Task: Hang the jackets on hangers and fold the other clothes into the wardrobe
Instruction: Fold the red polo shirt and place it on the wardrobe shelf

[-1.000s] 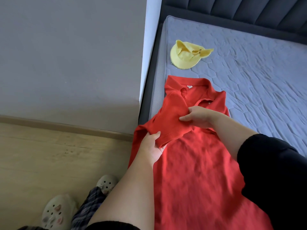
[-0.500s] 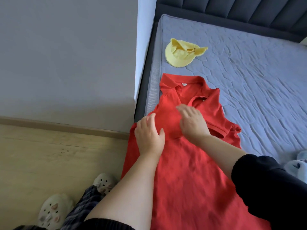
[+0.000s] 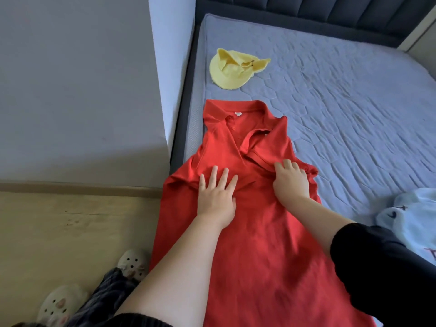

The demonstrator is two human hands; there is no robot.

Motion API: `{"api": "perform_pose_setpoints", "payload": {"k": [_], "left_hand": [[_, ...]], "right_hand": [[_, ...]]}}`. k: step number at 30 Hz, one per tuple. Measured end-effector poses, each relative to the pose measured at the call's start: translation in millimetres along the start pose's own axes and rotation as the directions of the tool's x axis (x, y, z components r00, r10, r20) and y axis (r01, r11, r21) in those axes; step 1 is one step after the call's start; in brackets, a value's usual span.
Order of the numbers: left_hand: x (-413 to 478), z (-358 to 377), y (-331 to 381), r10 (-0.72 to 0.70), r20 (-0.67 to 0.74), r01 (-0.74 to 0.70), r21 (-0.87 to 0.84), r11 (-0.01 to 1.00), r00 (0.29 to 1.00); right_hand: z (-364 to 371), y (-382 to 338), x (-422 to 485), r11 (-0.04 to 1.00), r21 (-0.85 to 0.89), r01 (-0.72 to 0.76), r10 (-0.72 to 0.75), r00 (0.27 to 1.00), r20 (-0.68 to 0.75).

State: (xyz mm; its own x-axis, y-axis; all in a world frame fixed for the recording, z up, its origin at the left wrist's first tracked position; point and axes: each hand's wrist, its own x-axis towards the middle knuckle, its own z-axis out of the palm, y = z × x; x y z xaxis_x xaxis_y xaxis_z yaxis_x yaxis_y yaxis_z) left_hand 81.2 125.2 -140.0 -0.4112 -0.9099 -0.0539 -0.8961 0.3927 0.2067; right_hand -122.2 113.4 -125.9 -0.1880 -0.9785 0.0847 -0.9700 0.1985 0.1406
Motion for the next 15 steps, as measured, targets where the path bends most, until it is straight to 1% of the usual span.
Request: {"api": "perform_pose_setpoints", "payload": {"k": [2, 4, 5, 6, 7, 8, 9, 10, 11, 12, 13, 14, 15], "left_hand": [[3, 2, 2, -0.026, 0.018, 0.025, 0.041, 0.999, 1.000], [8, 0, 9, -0.062, 0.023, 0.060, 0.089, 0.994, 0.998], [11, -2, 14, -0.072, 0.028, 0.069, 0.115, 0.991, 0.997], [15, -4, 20, -0.080, 0.036, 0.075, 0.128, 0.989, 0.996], [18, -5, 24, -0.088, 0.050, 0.082, 0.120, 0.989, 0.995], [20, -5, 27, -0.098, 0.069, 0.092, 0.090, 0.992, 0.993], [22, -4, 27, -0.107, 0.095, 0.103, 0.050, 0.993, 0.990], [21, -3, 25, -0.110, 0.122, 0.109, 0.015, 0.994, 0.986], [21, -3, 22, -0.104, 0.138, 0.106, -0.008, 0.994, 0.985], [19, -3, 20, -0.097, 0.135, 0.101, -0.024, 0.995, 0.986], [19, -4, 17, -0.094, 0.114, 0.099, -0.041, 0.994, 0.989], [19, -8, 16, -0.093, 0.073, 0.098, -0.067, 0.993, 0.993], [22, -12, 16, -0.100, 0.016, 0.101, -0.097, 0.990, 0.995]], "right_hand": [[-5, 2, 7, 0.995, 0.095, 0.024, -0.013, 0.993, -0.117], [-10, -1, 13, 0.967, 0.251, 0.030, 0.033, 0.970, -0.242], [-12, -3, 14, 0.959, 0.282, 0.028, 0.057, 0.956, -0.289], [-14, -6, 12, 0.957, 0.289, 0.019, 0.071, 0.952, -0.299], [-15, -8, 11, 0.961, 0.275, 0.014, 0.059, 0.965, -0.256], [-14, -11, 9, 0.973, 0.231, 0.013, 0.023, 0.988, -0.154], [-13, -14, 6, 0.984, 0.179, 0.024, -0.027, 0.999, 0.018], [-9, -16, 4, 0.988, 0.147, 0.051, -0.076, 0.982, 0.173], [-7, -17, 3, 0.990, 0.122, 0.074, -0.107, 0.952, 0.287], [-5, -18, 2, 0.989, 0.120, 0.084, -0.117, 0.945, 0.306], [-8, -20, 3, 0.990, 0.120, 0.081, -0.110, 0.960, 0.259], [-10, -22, 5, 0.987, 0.135, 0.089, -0.106, 0.986, 0.131], [-11, -24, 6, 0.982, 0.152, 0.109, -0.109, 0.994, -0.008]]}}
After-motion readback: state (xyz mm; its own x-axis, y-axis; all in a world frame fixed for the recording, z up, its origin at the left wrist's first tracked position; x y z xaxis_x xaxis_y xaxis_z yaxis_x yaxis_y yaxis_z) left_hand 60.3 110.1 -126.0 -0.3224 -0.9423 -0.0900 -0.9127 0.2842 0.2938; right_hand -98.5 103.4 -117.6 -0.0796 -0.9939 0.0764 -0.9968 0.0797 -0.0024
